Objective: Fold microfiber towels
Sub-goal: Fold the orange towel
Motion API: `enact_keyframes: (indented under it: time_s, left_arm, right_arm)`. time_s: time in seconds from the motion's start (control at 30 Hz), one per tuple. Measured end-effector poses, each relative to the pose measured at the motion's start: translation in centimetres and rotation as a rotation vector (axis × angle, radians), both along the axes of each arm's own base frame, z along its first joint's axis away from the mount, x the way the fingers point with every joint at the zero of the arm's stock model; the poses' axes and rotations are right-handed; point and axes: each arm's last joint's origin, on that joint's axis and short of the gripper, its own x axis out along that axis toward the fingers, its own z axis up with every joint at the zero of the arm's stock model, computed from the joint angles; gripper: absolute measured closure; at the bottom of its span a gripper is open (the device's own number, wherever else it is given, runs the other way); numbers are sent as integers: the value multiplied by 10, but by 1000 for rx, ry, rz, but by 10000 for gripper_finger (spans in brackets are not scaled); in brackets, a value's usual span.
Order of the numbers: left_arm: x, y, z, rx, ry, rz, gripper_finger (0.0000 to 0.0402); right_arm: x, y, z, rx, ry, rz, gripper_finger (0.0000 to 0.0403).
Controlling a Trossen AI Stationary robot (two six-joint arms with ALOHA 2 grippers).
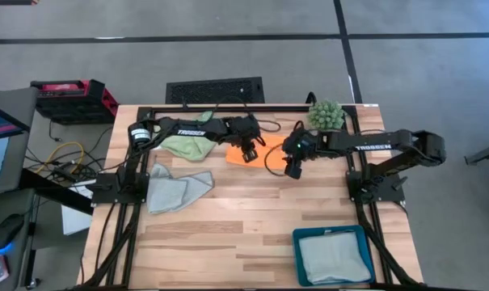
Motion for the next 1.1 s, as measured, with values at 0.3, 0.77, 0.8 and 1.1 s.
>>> enact_keyframes:
  time_s: [0.3,0.77,0.8,1.1]
  left_arm:
    - [-7,-41,34,65,94,-5,276]
    - [-21,-63,65,146,99,58,276]
    - [-21,-64,65,143,97,64,276]
    - [-23,-64,64,132,109,91,276]
  right_arm:
    - [3,-33,-46,95,154,-63,251]
    - [2,-65,-49,32,72,-124,264]
    - [1,-67,-48,27,69,-135,264]
    - [-8,-88,-45,-95,82,-278,264]
